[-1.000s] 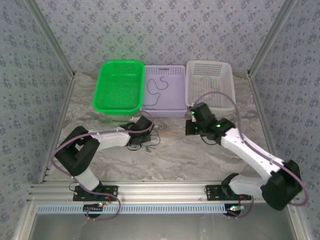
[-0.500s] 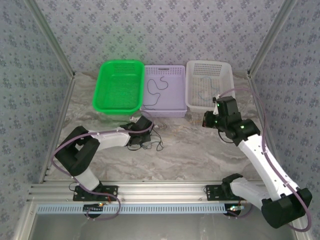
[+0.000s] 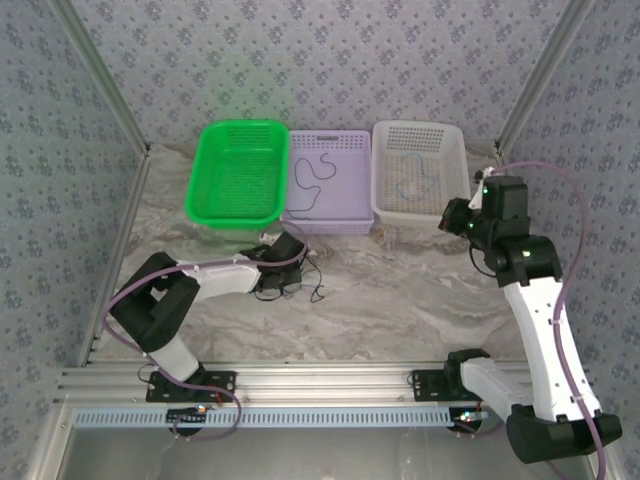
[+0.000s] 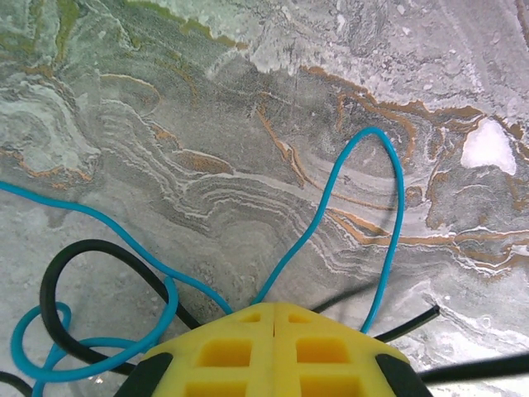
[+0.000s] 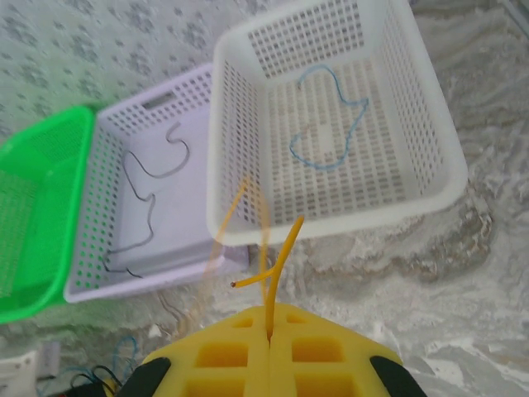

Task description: Untangle the cables

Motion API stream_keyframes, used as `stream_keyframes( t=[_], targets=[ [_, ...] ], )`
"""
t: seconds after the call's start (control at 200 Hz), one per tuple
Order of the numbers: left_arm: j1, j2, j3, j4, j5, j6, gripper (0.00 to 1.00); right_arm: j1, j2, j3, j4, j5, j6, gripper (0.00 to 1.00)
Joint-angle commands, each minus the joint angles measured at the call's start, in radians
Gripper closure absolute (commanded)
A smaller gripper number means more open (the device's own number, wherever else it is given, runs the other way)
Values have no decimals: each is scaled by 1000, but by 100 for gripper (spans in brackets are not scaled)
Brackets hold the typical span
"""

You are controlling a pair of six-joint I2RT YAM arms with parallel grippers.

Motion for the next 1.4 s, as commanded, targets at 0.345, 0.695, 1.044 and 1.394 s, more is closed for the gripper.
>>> stream_keyframes(
  t=[0.345,0.695,1.044,1.394],
  targets=[
    [-10,-280,57,-145,28,62,51,11,32,87,-32,-167,-69,100],
    [-5,-496,235,-263,135,124,44,126,63,71,29,-220,-34,100],
    [-127,-479,173,51,390,345,39,301,132,104,67,-191,-16,100],
    [-184,-397,17,358,384,454,36,445,151,133,38,-126,7,100]
  ],
)
